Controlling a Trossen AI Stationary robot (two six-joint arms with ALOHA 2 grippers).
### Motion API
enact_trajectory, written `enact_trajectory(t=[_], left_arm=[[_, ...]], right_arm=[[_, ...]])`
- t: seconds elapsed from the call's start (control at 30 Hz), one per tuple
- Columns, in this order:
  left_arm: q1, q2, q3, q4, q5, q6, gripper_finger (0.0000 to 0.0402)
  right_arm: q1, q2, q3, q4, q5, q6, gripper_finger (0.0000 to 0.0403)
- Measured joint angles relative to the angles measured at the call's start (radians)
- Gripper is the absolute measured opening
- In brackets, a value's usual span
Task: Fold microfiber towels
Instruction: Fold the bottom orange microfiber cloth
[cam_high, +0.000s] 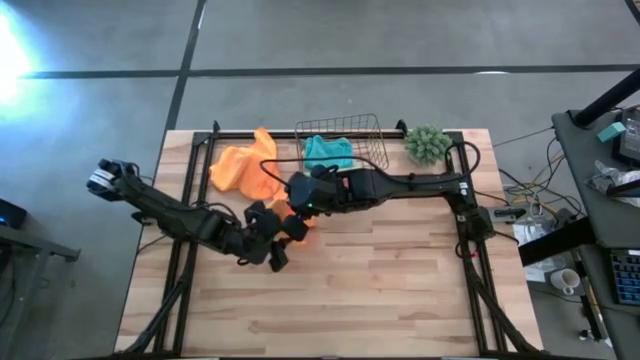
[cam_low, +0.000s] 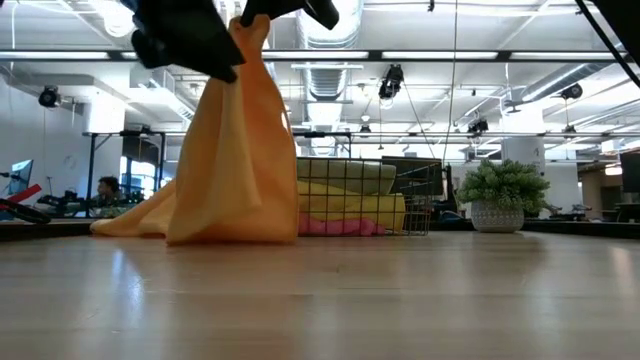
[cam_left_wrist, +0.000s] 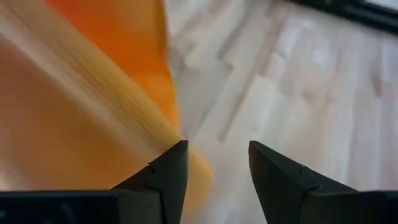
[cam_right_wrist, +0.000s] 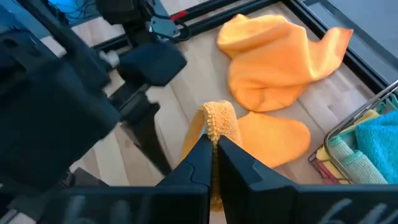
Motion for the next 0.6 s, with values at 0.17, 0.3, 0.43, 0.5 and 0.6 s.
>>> enact_trajectory(t=[0.17,0.3,0.43,0.5,0.6], left_arm=[[-0.007,0.005,0.014,-0.011,-0.020,0.050,0.0153],[-0.008,-0.012,0.010,-0.035,-0.064,0.045,0.0153],[-0.006,-0.016,0.023,-0.021,-0.161,0.044,0.0153],[-0.006,-0.016,0.040,-0.019,-0.209,0.044,0.0153],[-0.006,-0.014,0.054,-0.044,-0.268,0.044,0.0153]], right_arm=[[0.000,0.000,-0.001,-0.030,0.009,-0.004,0.0008],[0.000,0.000,0.000,-0.046,0.018,-0.009,0.0008],[-0.001,0.000,0.010,-0.015,0.021,-0.007,0.0008],[-0.002,0.001,0.020,-0.011,0.021,-0.005,0.0008],[-0.002,0.003,0.033,0.001,0.029,-0.005,0.0008]])
